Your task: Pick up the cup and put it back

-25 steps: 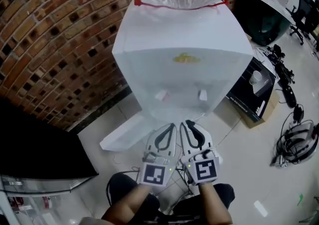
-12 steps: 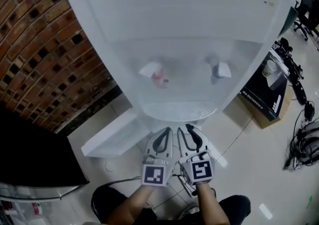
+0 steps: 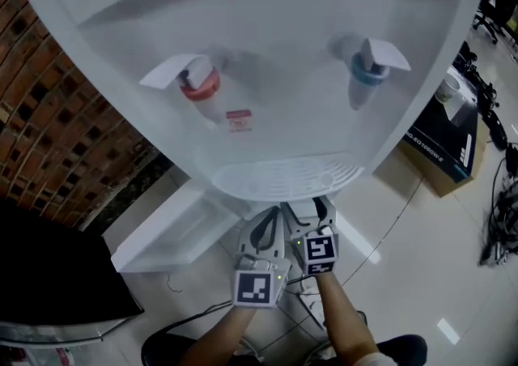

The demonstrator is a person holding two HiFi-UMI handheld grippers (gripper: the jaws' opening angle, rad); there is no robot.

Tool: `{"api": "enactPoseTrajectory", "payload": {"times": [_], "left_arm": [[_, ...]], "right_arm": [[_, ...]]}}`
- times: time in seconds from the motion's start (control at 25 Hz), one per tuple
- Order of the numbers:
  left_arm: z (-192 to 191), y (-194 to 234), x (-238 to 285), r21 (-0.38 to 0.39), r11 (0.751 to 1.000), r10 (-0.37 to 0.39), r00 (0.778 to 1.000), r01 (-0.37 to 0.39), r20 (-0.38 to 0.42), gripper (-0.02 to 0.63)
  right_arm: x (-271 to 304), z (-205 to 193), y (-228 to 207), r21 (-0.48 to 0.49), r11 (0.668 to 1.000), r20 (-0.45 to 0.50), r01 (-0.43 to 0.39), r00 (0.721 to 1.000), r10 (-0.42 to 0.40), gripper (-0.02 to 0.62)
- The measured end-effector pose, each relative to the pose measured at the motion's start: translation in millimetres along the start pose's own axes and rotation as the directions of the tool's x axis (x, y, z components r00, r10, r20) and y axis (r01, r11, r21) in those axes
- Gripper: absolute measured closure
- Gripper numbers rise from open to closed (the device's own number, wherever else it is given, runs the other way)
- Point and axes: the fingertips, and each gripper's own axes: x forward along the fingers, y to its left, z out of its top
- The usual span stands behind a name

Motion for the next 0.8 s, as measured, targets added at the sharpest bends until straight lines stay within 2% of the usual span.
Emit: {"api": "enactPoseTrajectory", "payload": {"times": [0.08,0.2,0.32,0.48,0.6,0.64,0.8], "left_arm": [[-5.0,-0.7,-1.6,-0.002,1.0,-0.002,1.0,0.002,-0.003,0.606],[-12.3,-2.7,-6.5,-0.002,1.0,-0.01,1.0,0.01,-0.016,0.606],[-18.7,-2.5,-12.2,-0.002,1.0,-0.007,1.0,0.007,-0.029,0.606],[-26.8,-3.2,-18.7,0.023,1.0,-0.014,0.999,0.015,-0.043,0.606],[-34.4,-2.8,-20.1,0.03,0.999,-0.014,0.998,0.015,-0.054,0.606],[-36.1,-1.7,-21.0,0.027,1.0,-0.009,0.998,0.011,-0.056,0.606],[-36.7,3.3,-22.4,0.01,1.0,0.004,0.998,-0.003,-0.07,0.606]], "right_arm": [[16.4,-25.5,-7.5,0.0,1.0,-0.04,0.004,0.999,-0.004,0.23],[37.9,-52.3,-14.0,-0.01,1.0,-0.073,0.003,0.997,-0.004,0.23],[55.4,-63.0,-22.8,-0.014,1.0,-0.07,0.027,0.997,-0.028,0.23],[74.6,-80.0,-25.4,-0.024,1.0,-0.093,0.02,0.995,-0.022,0.23],[88.0,-81.3,-29.8,-0.057,0.998,-0.099,0.019,0.995,-0.024,0.231],[89.6,-79.3,-29.8,-0.067,0.998,-0.099,0.019,0.995,-0.026,0.249],[77.9,-65.5,-22.3,-0.086,0.996,-0.086,0.013,0.996,-0.02,0.249]]}}
